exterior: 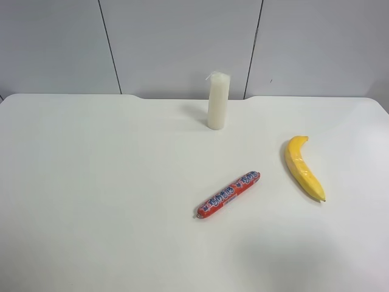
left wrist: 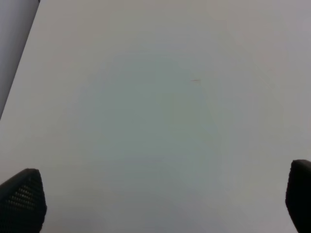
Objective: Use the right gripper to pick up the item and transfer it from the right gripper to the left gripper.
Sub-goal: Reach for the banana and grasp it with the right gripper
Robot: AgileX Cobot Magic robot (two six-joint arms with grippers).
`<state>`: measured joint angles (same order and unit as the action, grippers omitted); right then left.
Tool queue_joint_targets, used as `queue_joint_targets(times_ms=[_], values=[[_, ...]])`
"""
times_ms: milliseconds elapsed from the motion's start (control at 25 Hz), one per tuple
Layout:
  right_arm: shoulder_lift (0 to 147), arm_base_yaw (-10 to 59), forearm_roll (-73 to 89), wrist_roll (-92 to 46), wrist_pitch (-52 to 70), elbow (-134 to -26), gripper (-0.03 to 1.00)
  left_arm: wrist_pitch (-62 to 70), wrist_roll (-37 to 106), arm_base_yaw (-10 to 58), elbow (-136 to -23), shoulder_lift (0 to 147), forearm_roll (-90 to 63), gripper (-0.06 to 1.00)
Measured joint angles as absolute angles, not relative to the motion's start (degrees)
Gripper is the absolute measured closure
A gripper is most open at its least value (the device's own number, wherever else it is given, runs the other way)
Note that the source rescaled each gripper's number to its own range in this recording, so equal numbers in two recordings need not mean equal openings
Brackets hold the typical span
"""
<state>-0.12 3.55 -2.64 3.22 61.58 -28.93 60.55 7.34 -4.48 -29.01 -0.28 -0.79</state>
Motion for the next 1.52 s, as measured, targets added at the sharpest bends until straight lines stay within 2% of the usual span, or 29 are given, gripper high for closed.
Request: queue_joint_targets(times_ms=[1520], values=[[-0.1, 3.5, -2.6, 3.2, 61.6, -28.9, -0.03, 60.5, 7.3, -4.5, -29.0, -0.3, -0.8, -0.05]])
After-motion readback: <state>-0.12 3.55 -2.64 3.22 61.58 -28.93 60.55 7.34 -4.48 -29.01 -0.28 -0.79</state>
